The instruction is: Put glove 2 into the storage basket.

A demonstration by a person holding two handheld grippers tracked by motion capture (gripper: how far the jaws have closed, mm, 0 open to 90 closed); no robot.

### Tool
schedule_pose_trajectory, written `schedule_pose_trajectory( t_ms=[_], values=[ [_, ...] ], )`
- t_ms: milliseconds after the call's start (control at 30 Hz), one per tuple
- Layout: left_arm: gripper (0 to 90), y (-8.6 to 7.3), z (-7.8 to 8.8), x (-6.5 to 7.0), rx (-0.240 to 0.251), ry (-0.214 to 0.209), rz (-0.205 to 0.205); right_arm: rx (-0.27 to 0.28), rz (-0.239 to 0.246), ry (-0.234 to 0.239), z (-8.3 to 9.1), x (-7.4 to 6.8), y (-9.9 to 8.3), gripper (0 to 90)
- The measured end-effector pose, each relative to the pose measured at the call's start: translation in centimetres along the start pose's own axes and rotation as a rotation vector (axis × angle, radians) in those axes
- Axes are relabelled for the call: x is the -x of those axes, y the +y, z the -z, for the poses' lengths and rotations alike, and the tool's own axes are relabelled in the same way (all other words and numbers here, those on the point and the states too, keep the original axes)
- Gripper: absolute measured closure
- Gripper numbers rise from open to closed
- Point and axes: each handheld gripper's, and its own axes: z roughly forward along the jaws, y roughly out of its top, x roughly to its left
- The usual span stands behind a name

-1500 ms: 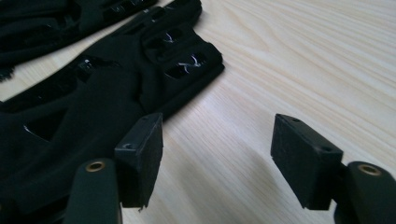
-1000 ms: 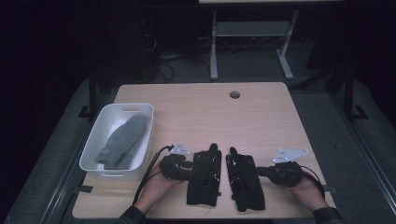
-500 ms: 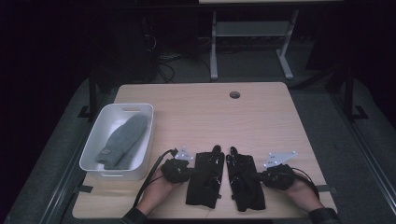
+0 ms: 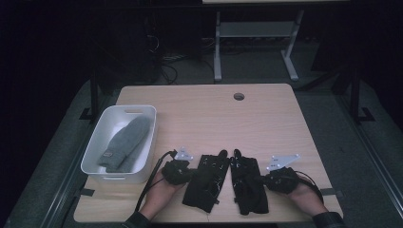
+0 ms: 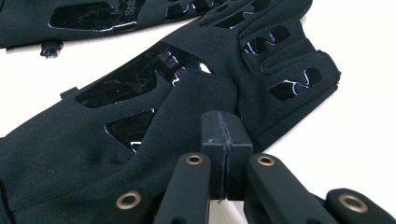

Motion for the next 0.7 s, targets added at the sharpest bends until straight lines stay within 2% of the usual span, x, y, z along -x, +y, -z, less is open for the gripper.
schedule_pose_trajectory(
  t_ms=[100, 133, 233, 267, 367, 500, 533, 633, 700],
  values=[
    [87.2, 0.0, 0.2, -0.1, 0.019, -0.001, 0.016, -0.004, 0.003, -0.001, -0.2, -0.2, 0.3, 89.5],
    [87.3, 0.0, 0.3, -0.1, 0.036, -0.007, 0.031, -0.003, 0.009, -0.002, -0.3, -0.2, 0.4, 89.6],
    [87.3, 0.1, 0.7, -0.3, 0.058, -0.023, 0.041, -0.005, 0.011, -0.004, -0.7, -0.3, 0.8, 89.6],
    [87.3, 0.2, 0.8, -0.4, 0.077, -0.038, 0.058, -0.008, 0.008, -0.004, -0.7, -0.4, 0.9, 89.7],
    [87.4, 0.5, 1.5, -0.6, 0.12, -0.061, 0.072, -0.007, 0.016, -0.001, -1.1, -0.4, 1.3, 89.8],
    [87.5, 1.0, 2.1, -0.7, 0.178, -0.064, 0.088, -0.012, 0.01, 0.0, -1.5, -0.5, 1.8, 89.8],
    [87.5, 1.2, 2.3, -0.8, 0.186, -0.067, 0.089, -0.01, 0.023, 0.0, -1.7, -0.4, 1.9, 89.8],
    [87.6, 1.6, 2.4, -1.1, 0.206, -0.094, 0.108, -0.012, 0.023, 0.001, -1.9, -0.4, 2.2, 89.8],
    [87.5, 1.8, 2.5, -1.1, 0.206, -0.102, 0.104, -0.017, 0.019, -0.001, -2.1, -0.5, 2.5, 89.8]
  ],
)
